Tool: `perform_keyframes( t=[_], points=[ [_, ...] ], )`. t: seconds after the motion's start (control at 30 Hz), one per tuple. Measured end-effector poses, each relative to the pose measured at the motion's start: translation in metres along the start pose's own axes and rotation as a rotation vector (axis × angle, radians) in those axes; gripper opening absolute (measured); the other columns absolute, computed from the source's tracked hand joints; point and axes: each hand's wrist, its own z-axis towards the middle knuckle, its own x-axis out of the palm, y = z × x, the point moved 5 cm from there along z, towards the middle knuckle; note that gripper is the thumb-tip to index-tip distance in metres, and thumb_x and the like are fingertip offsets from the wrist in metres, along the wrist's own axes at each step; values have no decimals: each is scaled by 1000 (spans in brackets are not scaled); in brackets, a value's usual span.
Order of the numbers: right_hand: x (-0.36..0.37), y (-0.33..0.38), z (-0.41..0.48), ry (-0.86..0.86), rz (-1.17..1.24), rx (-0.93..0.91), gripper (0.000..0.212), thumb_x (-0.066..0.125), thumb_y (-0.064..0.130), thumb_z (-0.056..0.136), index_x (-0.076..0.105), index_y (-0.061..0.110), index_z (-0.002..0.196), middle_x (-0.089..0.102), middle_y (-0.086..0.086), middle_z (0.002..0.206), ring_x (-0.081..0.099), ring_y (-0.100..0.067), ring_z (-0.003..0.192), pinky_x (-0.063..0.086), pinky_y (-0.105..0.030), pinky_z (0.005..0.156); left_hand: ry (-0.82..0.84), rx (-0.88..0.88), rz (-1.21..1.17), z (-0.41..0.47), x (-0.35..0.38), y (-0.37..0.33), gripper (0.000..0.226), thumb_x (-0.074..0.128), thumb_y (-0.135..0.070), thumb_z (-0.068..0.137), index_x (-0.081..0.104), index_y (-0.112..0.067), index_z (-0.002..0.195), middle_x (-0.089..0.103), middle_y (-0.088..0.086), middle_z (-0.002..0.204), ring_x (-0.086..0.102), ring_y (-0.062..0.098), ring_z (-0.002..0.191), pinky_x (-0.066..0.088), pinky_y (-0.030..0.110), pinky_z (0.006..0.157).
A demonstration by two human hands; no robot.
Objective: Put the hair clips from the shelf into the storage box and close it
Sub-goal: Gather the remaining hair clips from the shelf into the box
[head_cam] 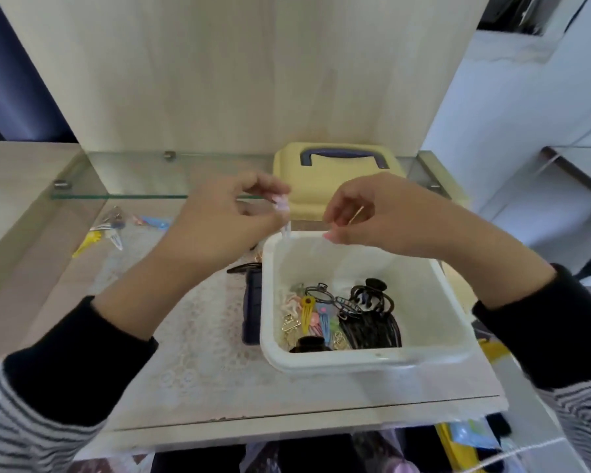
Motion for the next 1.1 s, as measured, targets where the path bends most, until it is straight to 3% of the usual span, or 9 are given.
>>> perform_keyframes(
  t=[0.13, 0.27, 0.4, 0.57, 0.8, 0.97, 1.1],
  points=[
    [9, -24, -4, 123, -52, 44, 7, 74, 27, 80, 70, 24, 85, 69, 5, 82, 61, -5, 72, 51, -23, 72, 171, 1, 185, 0, 31, 1, 11, 71, -27, 84, 70, -34, 92, 70, -16, 91, 66, -3, 73, 48, 15, 65],
    [24, -41, -5, 251, -69, 77, 6, 75, 30, 77, 71, 32, 82, 70, 14, 81, 64, -2, 76, 53, -29, 79, 302, 65, 374, -2, 56, 6, 13, 66, -24, 87, 67, -33, 97, 66, -18, 95, 64, -2, 79, 54, 25, 81],
    [36, -46, -1, 315, -64, 82, 7, 75, 27, 78, 73, 29, 84, 70, 12, 86, 62, -1, 73, 49, -20, 73, 426, 45, 563, -3, 80, 24, 16, 59, -24, 92, 62, -29, 107, 63, -15, 104, 59, 2, 89, 51, 28, 87],
    [56, -50, 4, 387, -64, 96, 9, 71, 18, 80, 73, 26, 85, 62, 18, 71, 54, 3, 68, 41, -15, 62, 506, 67, 812, 2, 100, 28, 21, 48, -18, 95, 60, -19, 113, 64, -1, 109, 60, 17, 100, 49, 35, 88],
    [80, -62, 13, 432, -158, 170, 15, 67, 13, 83, 75, 16, 95, 72, -4, 95, 65, -21, 90, 53, -33, 80, 602, 116, 1026, 1, 119, 37, 24, 53, -14, 92, 62, -14, 114, 58, 4, 111, 59, 22, 103, 48, 33, 88],
    [89, -60, 14, 412, -280, 96, 17, 61, 15, 87, 67, 11, 102, 68, -8, 96, 63, -25, 90, 49, -29, 75, 622, 134, 1153, 2, 126, 41, 19, 52, -8, 88, 63, -14, 102, 64, 5, 102, 62, 23, 93, 52, 34, 80],
    [80, -60, 11, 405, -242, 120, 15, 56, 11, 89, 67, 10, 99, 67, -6, 100, 60, -22, 91, 41, -24, 63, 619, 145, 1157, 2, 124, 40, 23, 52, -9, 89, 63, -15, 107, 65, 4, 104, 63, 23, 95, 52, 35, 81]
  ],
)
